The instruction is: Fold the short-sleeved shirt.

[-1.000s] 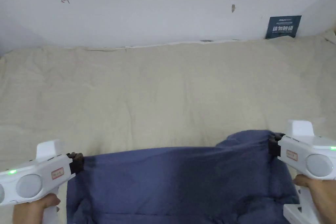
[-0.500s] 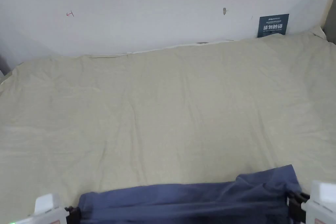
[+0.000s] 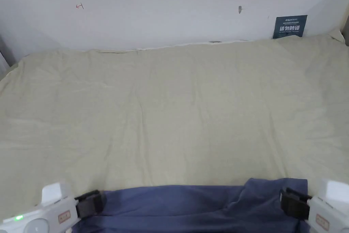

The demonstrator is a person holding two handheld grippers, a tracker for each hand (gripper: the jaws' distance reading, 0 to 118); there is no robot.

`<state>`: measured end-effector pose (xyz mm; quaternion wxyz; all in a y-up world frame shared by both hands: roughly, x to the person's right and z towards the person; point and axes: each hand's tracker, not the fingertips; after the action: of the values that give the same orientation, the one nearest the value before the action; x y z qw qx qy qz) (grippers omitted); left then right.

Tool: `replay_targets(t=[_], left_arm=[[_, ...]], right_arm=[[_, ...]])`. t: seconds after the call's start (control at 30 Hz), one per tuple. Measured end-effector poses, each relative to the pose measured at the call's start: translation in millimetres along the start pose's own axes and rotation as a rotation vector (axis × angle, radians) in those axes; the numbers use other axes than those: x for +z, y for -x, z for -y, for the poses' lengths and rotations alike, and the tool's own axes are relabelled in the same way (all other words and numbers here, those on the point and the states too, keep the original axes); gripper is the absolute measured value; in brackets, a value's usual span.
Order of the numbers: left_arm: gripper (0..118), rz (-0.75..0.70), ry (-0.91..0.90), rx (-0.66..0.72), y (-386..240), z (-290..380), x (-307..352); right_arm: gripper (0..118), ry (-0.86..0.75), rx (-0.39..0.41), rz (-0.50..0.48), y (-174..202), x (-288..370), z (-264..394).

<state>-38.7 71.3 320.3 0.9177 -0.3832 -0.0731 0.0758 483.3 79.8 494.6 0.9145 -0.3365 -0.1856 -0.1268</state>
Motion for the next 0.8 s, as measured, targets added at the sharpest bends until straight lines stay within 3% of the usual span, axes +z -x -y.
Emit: replay_targets(t=[0.03,0.3,0.37,0.4,0.43,0.47,0.5,0.53,0.57,0.8], left_arm=[[118,0.032,-0.066,-0.003,-7.0,-11.4,8.0],[118,0.063,-0.504,-0.109,-85.4,-77.6,73.3],[117,0.065,-0.595,-0.142,-99.7,-82.2,85.8],[113,0.069,-0.642,-0.162,-105.0,-81.6,90.0],[98,0.069,-0.685,-0.192,-113.7,-79.3,96.6],[79,0.051,-0.715,-0.207,-119.2,-77.5,100.2],[45,0.046,-0.725,-0.228,-123.1,-75.7,102.8],[0,0.048,-0.736,-0.242,-125.3,-74.0,103.4],[0,0.052,-0.732,-0.250,-126.5,-73.3,101.7],[0,0.100,-0.637,-0.259,-116.4,-72.1,93.8]], right_arm=[[116,-0.062,0.013,0.012,6.7,8.5,-13.7],[115,-0.491,0.110,0.002,61.1,85.5,-92.6],[110,-0.566,0.132,0.014,70.1,98.1,-99.7],[104,-0.599,0.143,0.019,74.8,103.2,-101.5],[93,-0.630,0.153,0.026,79.8,107.8,-102.5],[70,-0.648,0.163,0.028,82.6,110.7,-102.3],[43,-0.654,0.169,0.030,85.6,112.7,-101.7],[11,-0.662,0.177,0.035,88.7,113.3,-101.4],[1,-0.659,0.186,0.039,91.0,112.6,-101.7],[1,-0.632,0.192,0.016,85.2,103.5,-99.0]])
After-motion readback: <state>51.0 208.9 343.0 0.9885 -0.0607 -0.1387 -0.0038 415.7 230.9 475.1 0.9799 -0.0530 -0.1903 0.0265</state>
